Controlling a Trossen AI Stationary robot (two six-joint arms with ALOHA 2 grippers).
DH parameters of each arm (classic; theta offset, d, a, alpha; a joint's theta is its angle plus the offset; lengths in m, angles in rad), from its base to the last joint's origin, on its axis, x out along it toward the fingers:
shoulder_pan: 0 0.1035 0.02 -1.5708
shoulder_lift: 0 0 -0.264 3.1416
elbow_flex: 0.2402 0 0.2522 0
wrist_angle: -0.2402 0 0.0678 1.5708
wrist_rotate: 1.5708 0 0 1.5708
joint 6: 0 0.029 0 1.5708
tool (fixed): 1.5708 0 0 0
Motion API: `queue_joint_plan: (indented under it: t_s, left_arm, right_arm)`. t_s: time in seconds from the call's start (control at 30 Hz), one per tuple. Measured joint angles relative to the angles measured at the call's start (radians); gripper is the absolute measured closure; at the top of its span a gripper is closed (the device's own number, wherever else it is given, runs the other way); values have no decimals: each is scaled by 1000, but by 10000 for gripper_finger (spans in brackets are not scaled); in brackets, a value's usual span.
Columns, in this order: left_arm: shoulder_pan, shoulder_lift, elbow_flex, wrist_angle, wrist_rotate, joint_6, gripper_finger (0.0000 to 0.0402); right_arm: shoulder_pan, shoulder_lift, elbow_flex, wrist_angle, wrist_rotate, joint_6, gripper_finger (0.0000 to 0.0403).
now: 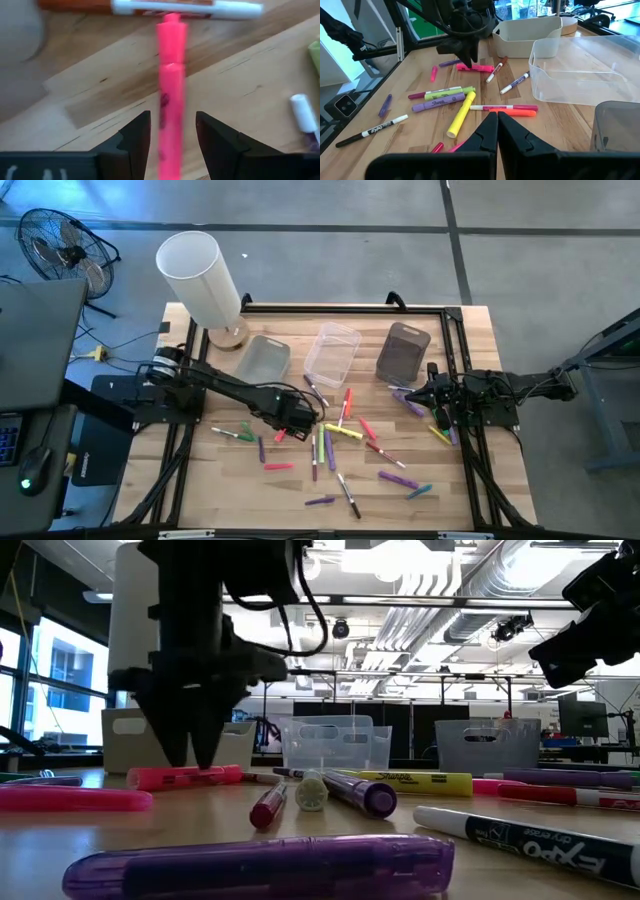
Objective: Pick & Place Markers
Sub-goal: Put the pink highlighter into the gray bin
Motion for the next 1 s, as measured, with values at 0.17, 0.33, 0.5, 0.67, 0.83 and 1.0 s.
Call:
queue_joint_plan:
  t_s: [0.17, 0.33, 0.5, 0.67, 0.83, 1.0]
  left_arm:
    - [0, 46, 0, 9, 34, -12, 247]
    - [-8, 47, 0, 15, 28, -38, 248]
    - [-7, 47, 0, 17, 20, -70, 285]
    - [-8, 48, 0, 23, 22, -44, 348]
    - [-7, 48, 0, 24, 32, -42, 347]
    - [-7, 59, 78, -61, 53, 20, 347]
  right_arm:
    - [0, 0, 0, 0, 0, 0, 402]
    - [0, 0, 0, 0, 0, 0, 402]
    - [0, 0, 0, 0, 0, 0, 402]
    - [0, 0, 0, 0, 0, 0, 402]
    - [0, 0, 0, 0, 0, 0, 402]
    - [0, 0, 0, 0, 0, 0, 402]
